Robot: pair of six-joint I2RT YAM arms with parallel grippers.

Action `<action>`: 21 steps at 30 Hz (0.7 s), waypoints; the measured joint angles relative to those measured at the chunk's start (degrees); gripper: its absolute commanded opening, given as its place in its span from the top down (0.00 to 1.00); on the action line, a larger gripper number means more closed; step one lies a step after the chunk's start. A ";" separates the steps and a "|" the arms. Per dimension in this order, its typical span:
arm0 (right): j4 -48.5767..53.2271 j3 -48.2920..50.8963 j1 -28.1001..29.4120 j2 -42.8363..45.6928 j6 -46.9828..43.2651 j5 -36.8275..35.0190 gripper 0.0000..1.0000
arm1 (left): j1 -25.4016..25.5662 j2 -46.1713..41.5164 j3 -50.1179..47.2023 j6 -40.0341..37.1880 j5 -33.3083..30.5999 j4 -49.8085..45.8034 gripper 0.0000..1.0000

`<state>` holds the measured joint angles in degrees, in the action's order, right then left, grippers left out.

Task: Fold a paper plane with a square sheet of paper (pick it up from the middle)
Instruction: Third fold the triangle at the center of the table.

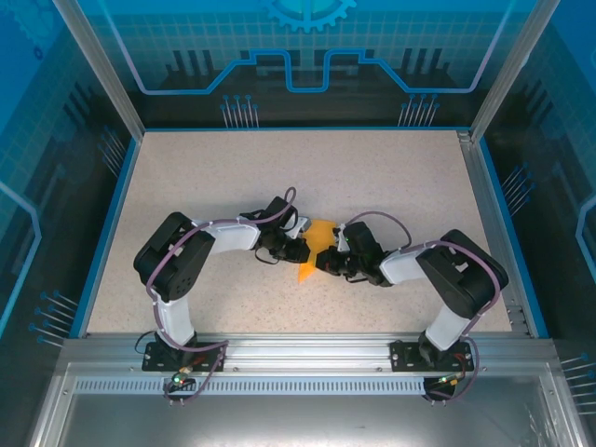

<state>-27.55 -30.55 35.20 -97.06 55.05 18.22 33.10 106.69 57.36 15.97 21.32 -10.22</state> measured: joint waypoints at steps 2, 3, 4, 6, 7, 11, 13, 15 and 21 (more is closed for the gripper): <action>-0.48 -0.04 -0.26 -0.35 0.02 0.42 1.00 | 0.00 0.04 0.02 -0.02 0.00 -0.02 0.86; -0.55 -0.04 -0.31 -0.37 0.09 0.55 1.00 | 0.00 0.04 0.02 -0.02 0.00 -0.02 0.86; -0.52 -0.04 -0.33 -0.37 0.20 0.61 1.00 | 0.00 0.04 0.02 -0.02 0.00 -0.04 0.86; -0.39 -0.04 -0.37 -0.31 0.20 0.66 1.00 | 0.00 0.04 0.02 -0.04 0.00 -0.04 0.86; -0.20 -0.04 -0.37 -0.11 0.17 0.63 1.00 | 0.00 0.04 0.02 -0.04 0.00 -0.02 0.86; 2.34 -0.04 -1.07 2.05 -0.11 0.37 1.00 | 0.00 0.04 0.02 -0.26 -0.02 -0.04 0.86; 3.23 -0.11 -2.29 3.61 -0.55 0.46 1.00 | 0.00 0.04 0.02 -0.68 0.00 -0.07 0.87; 3.37 -0.46 -3.67 3.93 -0.92 0.85 1.00 | 0.00 0.04 0.02 -0.92 0.00 -0.04 0.86; 3.10 -1.86 -5.73 2.05 -1.14 2.82 1.00 | 0.00 0.11 0.20 -1.05 0.00 -0.24 0.86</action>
<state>-24.45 -32.40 29.47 -95.00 53.91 21.04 33.10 106.80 57.56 14.92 21.32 -10.46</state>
